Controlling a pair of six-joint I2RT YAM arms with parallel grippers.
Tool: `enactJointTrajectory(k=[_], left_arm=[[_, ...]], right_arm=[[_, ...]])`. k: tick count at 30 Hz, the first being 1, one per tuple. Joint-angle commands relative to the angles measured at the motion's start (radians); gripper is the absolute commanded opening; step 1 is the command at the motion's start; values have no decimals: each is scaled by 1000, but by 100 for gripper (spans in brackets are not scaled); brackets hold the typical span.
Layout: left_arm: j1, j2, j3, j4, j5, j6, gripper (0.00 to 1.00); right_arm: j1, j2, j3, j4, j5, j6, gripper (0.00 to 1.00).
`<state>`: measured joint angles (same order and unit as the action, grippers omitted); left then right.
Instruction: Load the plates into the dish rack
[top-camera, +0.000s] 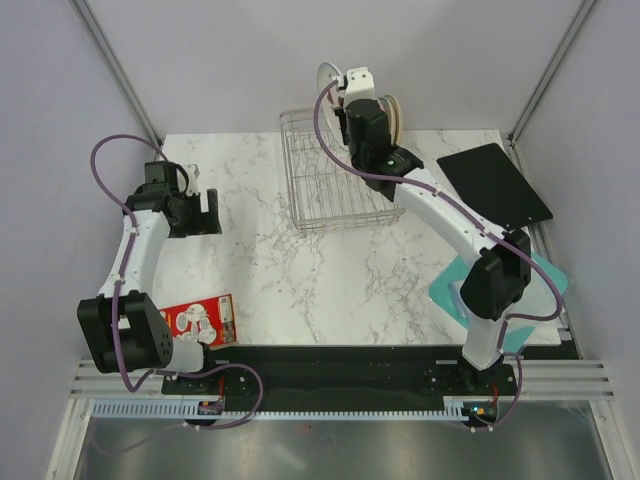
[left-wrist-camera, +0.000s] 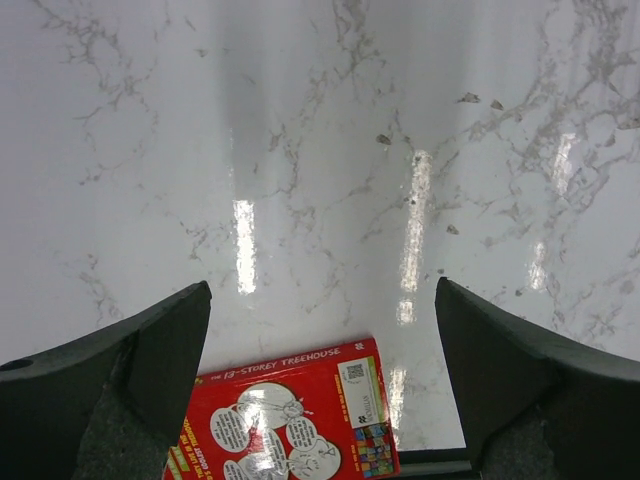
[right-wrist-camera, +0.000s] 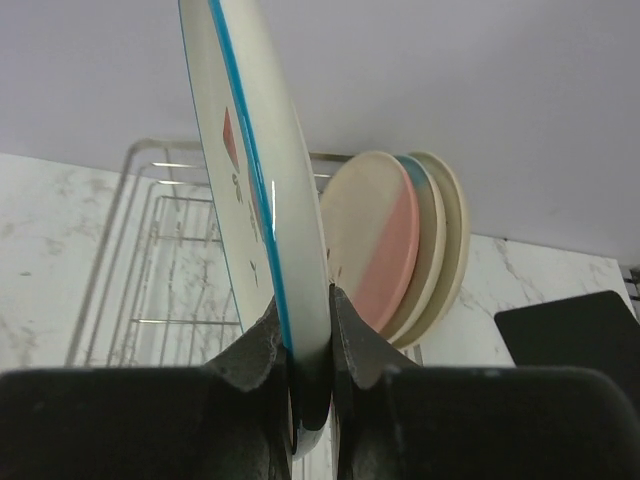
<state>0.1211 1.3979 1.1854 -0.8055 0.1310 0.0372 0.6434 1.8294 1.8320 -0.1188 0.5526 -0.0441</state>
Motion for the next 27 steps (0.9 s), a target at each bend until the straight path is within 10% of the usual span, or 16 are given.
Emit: enactJointTrajectory(k=[1,27], left_arm=[[0,-22,-9,54,-116,-65,100],[0,-16,-70,71,-87,-62,100]], right_arm=[[-19,24,98,137,113,-37,0],[-120,340,320,30,132,41,0]])
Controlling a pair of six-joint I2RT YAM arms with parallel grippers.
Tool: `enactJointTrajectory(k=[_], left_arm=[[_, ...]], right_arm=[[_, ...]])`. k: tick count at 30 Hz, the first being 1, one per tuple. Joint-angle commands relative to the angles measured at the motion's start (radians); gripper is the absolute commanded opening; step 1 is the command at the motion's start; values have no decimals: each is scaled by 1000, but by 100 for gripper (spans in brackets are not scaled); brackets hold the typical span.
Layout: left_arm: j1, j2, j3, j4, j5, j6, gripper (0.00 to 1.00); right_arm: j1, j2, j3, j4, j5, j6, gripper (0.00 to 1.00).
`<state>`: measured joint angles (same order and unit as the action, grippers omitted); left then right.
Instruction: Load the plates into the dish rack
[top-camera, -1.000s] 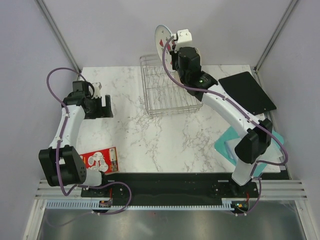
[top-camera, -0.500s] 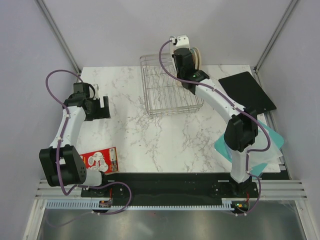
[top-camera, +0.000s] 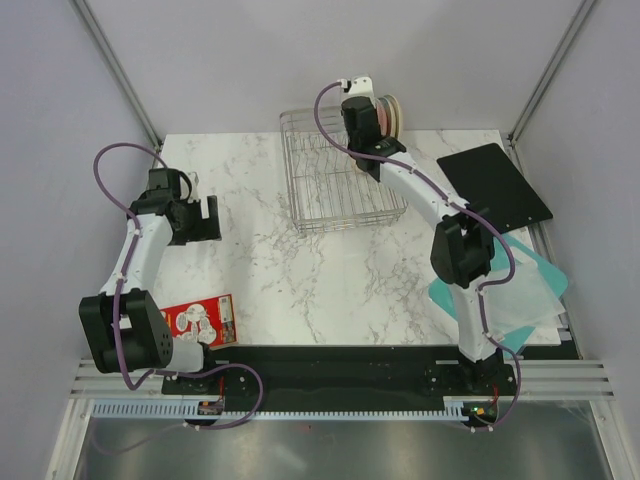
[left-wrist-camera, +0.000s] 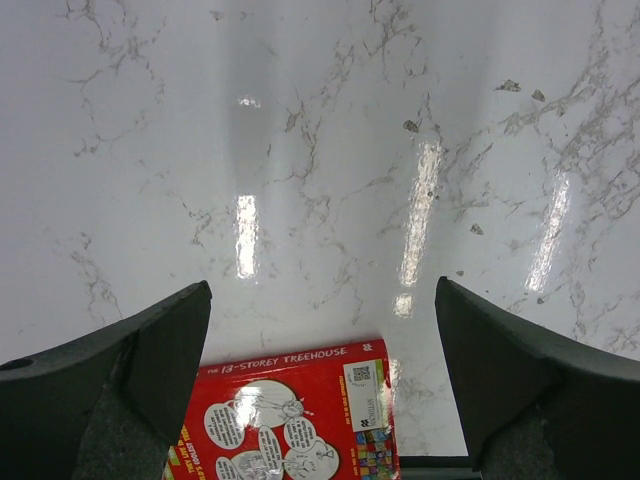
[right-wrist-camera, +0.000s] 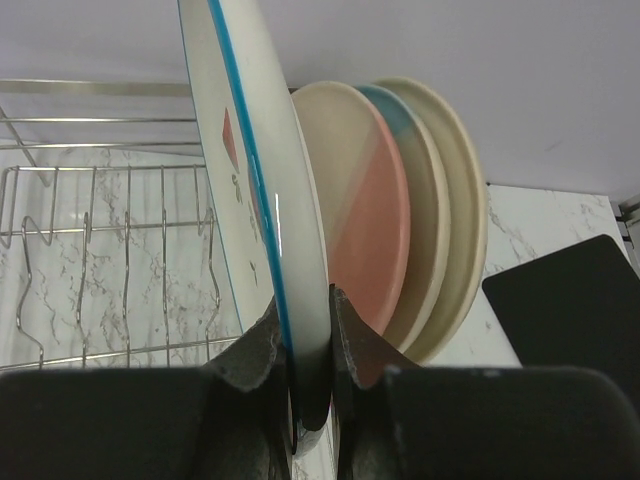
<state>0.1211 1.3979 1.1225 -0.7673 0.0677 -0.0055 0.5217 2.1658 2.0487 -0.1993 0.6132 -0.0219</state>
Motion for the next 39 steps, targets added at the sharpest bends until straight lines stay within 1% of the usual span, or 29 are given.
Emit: enactJointTrajectory(k=[1,9,15,16,18,19,22,24,25,28,30,31,33,34,36,37,39], left_arm=[[0,-13,-10,31,-25,-19,100],[2,1,-10,33,-17,-22,100],[0,18,0,33,7,-31,100],[0,18,0,33,7,-31,100],[2,21,2,33,7,-33,100],[2,21,3,34,4,-33,100],[0,23,2,34,-2,-33,100],[2,19,0,34,-5,-31,100],[2,16,-1,34,-5,-31,100],[2,9,-6,39,-5,-31,100],[0,4,-9,43,-5,-30,100],[2,1,-9,42,-5,-25,100],[0,-8,-7,43,-8,-14,100],[2,-17,-7,42,-14,-5,100],[2,-23,-7,43,-26,-2,100],[2,-25,-12,45,-49,-4,100],[2,-25,-27,48,-90,-10,100]], right_arm=[[0,11,114,112,79,45,0],[1,63,117,89,98,80,0],[-2,94,97,77,83,93,0],[0,97,96,77,83,94,7],[0,101,93,77,85,88,16],[-2,103,91,77,86,86,23],[0,97,79,83,88,82,26],[0,83,67,84,88,79,31],[0,78,62,86,86,76,35],[-3,48,35,87,91,68,38],[-3,13,4,87,89,63,41],[-3,-19,-8,86,86,62,45],[-3,-59,-48,86,77,57,48],[-3,-104,-65,87,69,45,52],[-3,-153,-120,93,39,31,61],[-2,-206,-140,97,19,30,74],[-3,-265,-217,104,-35,-19,91]])
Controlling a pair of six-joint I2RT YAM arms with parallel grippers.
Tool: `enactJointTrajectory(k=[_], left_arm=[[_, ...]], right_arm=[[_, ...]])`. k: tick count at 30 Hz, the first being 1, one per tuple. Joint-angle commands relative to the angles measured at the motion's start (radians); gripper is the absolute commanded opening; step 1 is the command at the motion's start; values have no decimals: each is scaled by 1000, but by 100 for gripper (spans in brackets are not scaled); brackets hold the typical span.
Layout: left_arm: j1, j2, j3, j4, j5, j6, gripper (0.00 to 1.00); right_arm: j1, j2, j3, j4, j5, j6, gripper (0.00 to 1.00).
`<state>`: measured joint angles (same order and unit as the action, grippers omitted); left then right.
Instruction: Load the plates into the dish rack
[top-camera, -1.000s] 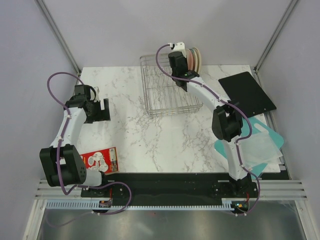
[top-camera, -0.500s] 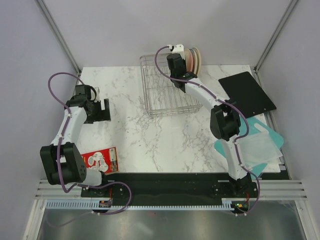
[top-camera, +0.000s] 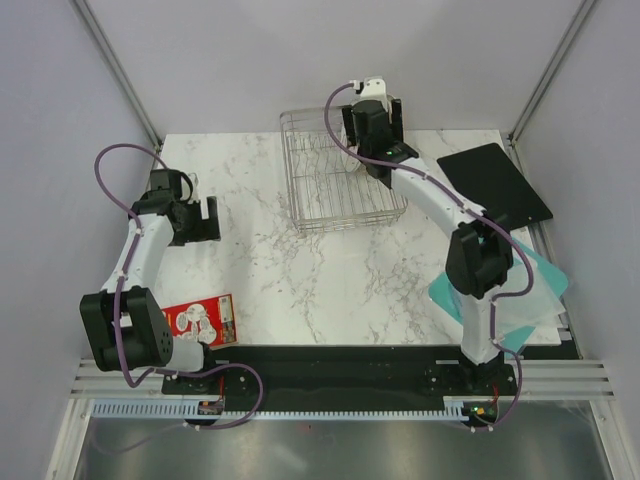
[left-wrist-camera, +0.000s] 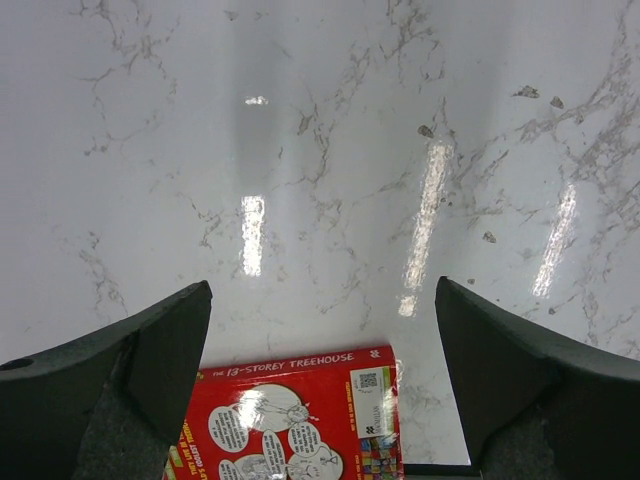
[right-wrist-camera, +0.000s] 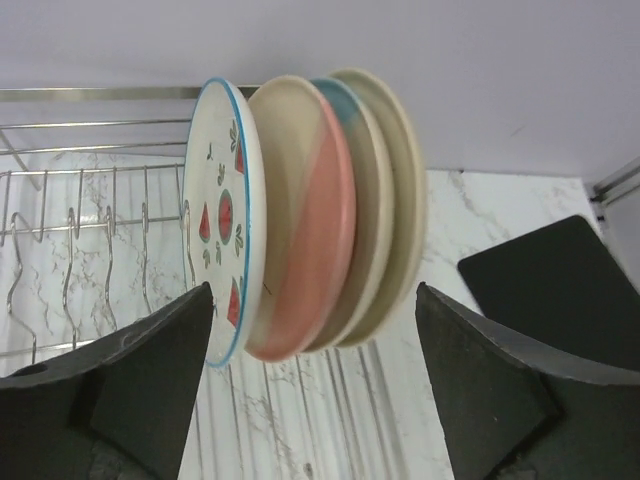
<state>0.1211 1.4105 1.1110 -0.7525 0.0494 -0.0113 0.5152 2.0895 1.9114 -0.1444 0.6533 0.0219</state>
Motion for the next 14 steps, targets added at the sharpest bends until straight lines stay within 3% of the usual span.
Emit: enactJointTrajectory(k=[1,7,14], left_arm=[[0,-33,-23,39,-112,-12,100],[12,-7,-71,84,-242,-39,100],[12,-42,-57,82,-249,-30,100]], right_arm=[[5,-245,-107,63,-84,-71,98],[11,-454,-337,53,-81,-143,98],[6,-680,-670,63,-49,-289,98]])
